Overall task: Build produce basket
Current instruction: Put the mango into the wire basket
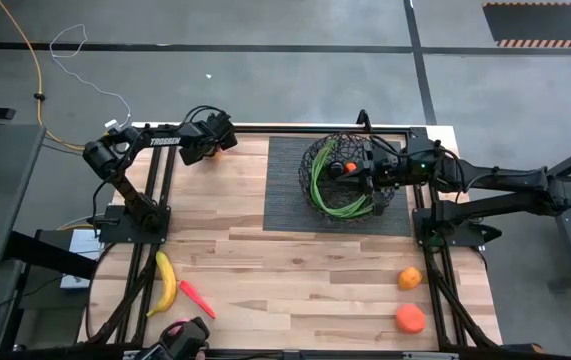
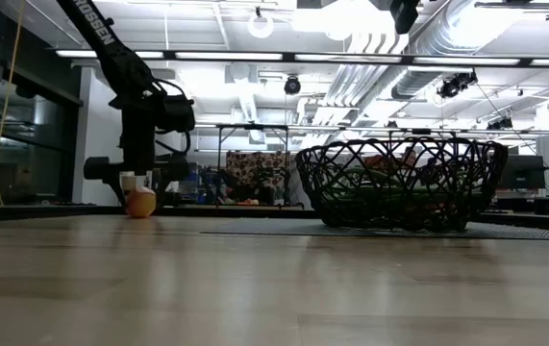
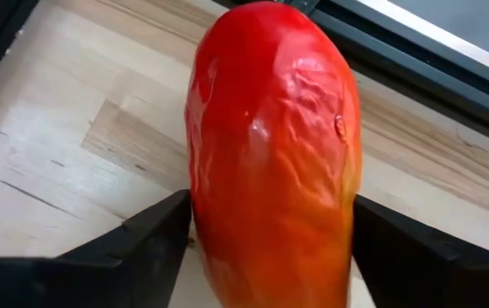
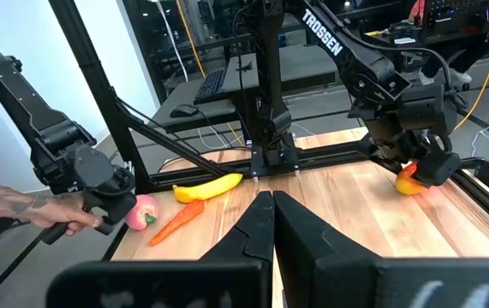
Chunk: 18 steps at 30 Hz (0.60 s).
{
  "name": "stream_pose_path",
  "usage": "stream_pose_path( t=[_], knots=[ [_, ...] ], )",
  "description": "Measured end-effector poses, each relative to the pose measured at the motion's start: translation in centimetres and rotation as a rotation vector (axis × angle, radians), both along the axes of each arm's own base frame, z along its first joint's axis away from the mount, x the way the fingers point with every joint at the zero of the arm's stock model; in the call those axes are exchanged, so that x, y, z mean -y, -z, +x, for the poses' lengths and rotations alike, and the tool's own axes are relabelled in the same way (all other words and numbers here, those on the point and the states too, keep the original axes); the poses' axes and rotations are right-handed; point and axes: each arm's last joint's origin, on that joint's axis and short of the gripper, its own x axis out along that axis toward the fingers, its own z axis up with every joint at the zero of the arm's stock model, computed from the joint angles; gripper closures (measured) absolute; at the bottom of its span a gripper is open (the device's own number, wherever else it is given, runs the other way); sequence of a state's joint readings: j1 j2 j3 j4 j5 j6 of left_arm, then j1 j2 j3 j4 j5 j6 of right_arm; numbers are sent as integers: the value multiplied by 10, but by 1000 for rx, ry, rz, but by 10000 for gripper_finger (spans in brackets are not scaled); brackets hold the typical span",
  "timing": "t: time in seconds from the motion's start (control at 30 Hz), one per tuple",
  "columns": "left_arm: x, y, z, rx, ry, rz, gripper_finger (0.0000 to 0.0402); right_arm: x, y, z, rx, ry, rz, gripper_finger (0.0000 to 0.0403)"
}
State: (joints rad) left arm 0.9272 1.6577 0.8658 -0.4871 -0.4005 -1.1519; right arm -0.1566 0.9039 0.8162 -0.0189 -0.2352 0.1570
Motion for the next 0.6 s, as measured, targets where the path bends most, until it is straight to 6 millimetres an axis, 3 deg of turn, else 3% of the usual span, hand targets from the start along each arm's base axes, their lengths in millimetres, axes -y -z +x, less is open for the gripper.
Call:
stream_pose_path(
  t=[0.23, 0.37, 0.47, 0.6],
  knots=[
    [0, 0, 0, -4, 27, -13, 198, 0, 0, 0, 0, 0, 2, 403],
    [3, -8, 0, 22, 94, -28, 200, 0, 0, 0, 0, 0, 1, 403],
    [6, -29, 2, 51, 186, 47, 200, 0, 0, 0, 0, 0, 1, 403],
    [15, -77, 3, 98, 360, 280, 200, 0, 0, 0, 0, 0, 0, 403]
  ],
)
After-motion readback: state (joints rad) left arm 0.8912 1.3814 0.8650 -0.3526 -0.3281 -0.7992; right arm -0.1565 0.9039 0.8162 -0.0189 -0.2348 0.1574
